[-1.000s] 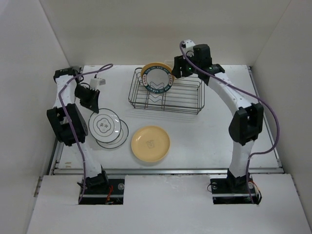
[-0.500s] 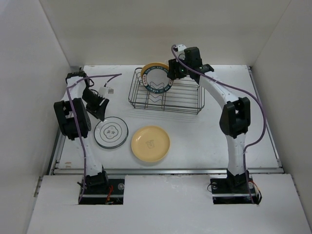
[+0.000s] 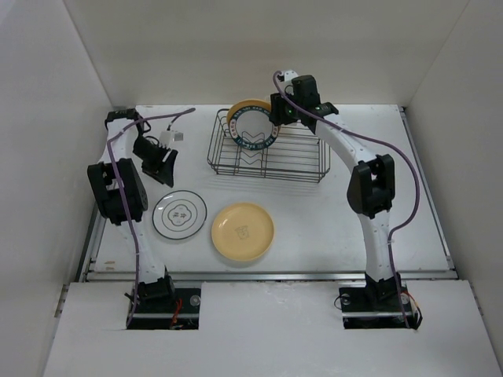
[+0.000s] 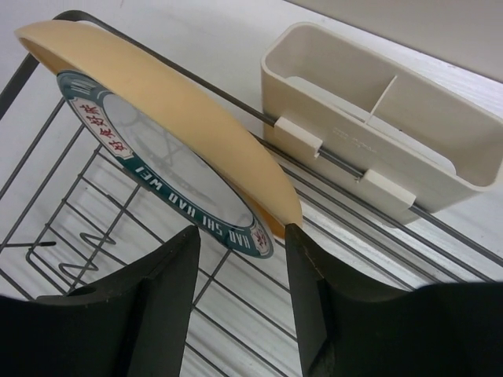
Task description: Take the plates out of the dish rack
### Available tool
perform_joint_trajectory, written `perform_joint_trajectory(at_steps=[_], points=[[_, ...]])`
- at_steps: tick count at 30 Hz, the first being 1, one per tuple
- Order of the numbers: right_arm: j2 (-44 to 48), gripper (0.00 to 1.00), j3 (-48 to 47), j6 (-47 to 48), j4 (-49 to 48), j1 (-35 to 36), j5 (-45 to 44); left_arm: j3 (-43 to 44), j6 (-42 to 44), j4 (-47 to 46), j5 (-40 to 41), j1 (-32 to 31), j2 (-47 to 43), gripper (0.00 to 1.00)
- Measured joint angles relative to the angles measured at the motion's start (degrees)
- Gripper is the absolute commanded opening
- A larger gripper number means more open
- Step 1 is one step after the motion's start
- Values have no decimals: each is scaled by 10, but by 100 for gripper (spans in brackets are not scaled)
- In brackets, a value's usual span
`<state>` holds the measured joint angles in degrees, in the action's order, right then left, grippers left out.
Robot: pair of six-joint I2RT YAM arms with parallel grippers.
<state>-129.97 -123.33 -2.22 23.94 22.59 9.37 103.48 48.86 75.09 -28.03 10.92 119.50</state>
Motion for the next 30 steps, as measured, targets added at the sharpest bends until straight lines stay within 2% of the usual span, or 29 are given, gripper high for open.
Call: perform_joint_trajectory(at_steps=[2,4,8,12,18,25,27,30], points=[[0,54,-1,-4,0,0,-7,28,-13,2,-19,0,0,46],[0,64,2,-8,-1,0,-13,61,-32,0,-36,-2,-1,46],[5,70,21,-10,-8,4,-32,113,-80,-26,-61,-17,-2,51],[20,70,51,-10,-8,4,-38,149,-144,-73,-73,-52,-1,52],[59,61,82,-10,-14,6,-15,198,-268,-168,-100,-97,36,52],[57,60,76,-11,-21,14,10,209,-330,-215,-91,-137,100,53],[45,60,62,-11,-20,15,9,209,-336,-219,-79,-151,109,51],[24,60,42,-10,-23,15,2,209,-349,-231,-63,-168,116,42]])
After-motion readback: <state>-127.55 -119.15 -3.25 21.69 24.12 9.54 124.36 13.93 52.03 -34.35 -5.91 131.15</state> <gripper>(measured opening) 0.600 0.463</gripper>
